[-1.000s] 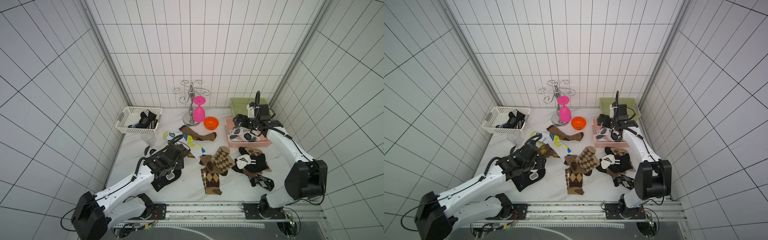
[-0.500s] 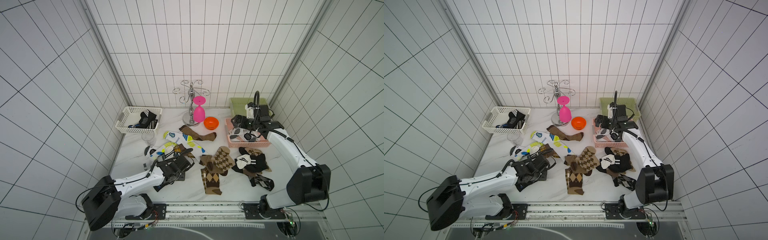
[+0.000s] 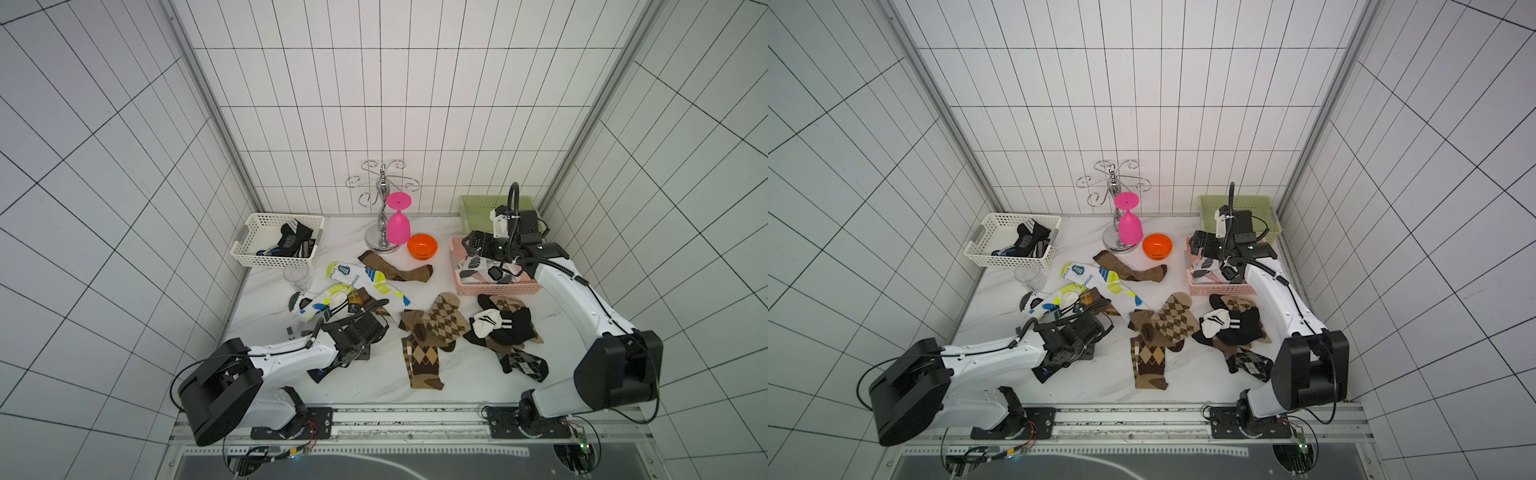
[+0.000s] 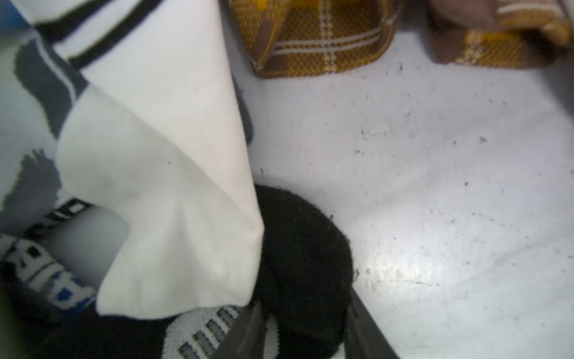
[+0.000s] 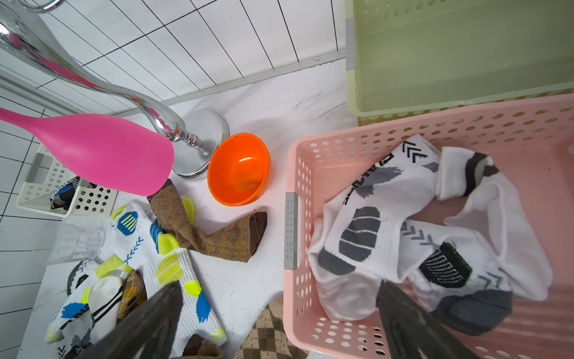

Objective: Sort the socks into the basket by color
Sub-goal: Pick up the sock at the center of the board.

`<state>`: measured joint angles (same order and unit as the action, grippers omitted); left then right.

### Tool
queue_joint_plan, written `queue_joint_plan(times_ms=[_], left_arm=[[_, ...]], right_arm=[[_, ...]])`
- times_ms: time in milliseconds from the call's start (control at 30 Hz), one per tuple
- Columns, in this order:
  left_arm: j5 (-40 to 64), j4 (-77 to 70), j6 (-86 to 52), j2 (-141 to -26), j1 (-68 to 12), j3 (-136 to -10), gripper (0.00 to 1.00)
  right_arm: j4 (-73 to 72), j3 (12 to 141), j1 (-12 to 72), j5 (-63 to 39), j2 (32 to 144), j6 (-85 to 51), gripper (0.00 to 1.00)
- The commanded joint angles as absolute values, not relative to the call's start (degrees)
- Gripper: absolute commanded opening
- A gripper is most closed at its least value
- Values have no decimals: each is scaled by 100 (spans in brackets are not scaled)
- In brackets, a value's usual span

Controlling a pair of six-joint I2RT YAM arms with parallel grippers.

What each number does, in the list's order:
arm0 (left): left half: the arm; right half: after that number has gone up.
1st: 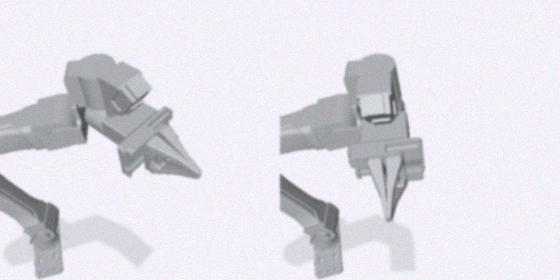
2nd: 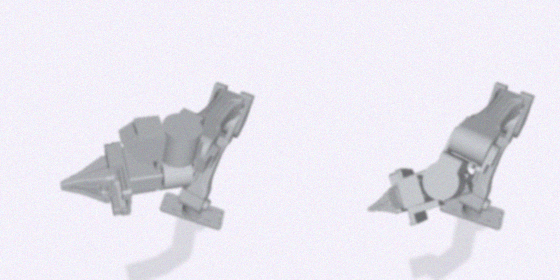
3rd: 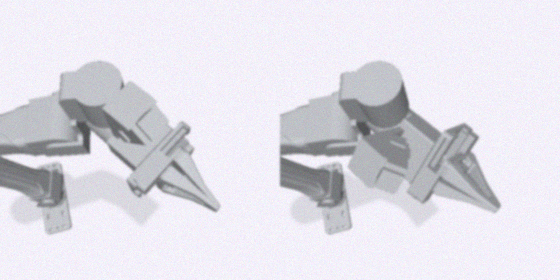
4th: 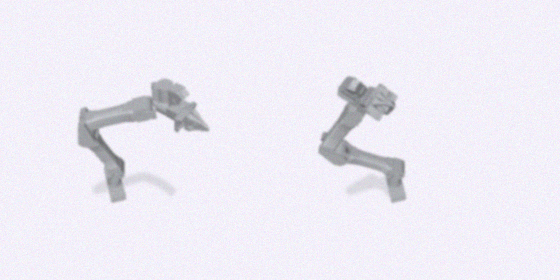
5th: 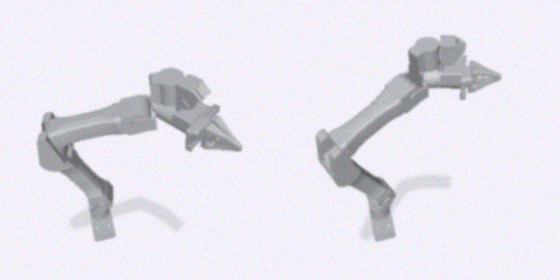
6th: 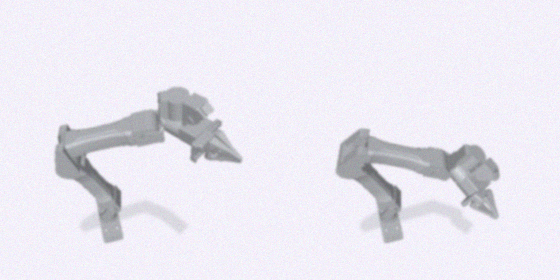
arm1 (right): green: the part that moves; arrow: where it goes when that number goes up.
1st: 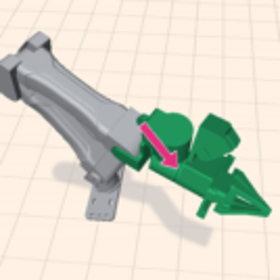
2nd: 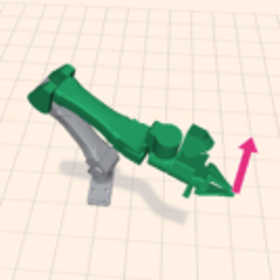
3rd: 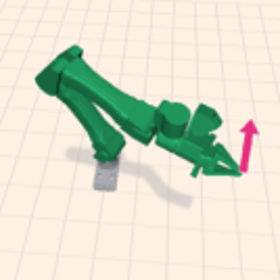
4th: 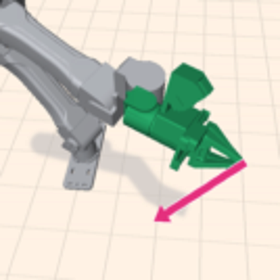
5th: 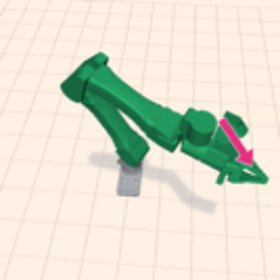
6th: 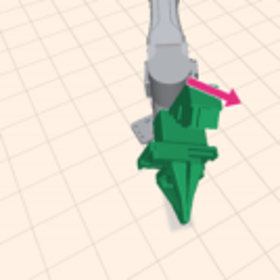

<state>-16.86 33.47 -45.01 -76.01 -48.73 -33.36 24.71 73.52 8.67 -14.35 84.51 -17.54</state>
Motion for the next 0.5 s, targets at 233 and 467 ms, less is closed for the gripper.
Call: queue_joint_plan(times_ms=[233, 467], left_arm=[[-1873, 3887, -4482, -6728, -5084, -3720, 0], [-1485, 4223, -4196, -6005, -5166, -4275, 0]], right_arm=[[2591, 7111, 993, -1556, 8257, -1696, 99], [2624, 7102, 1116, -1591, 8262, -1720, 99]])
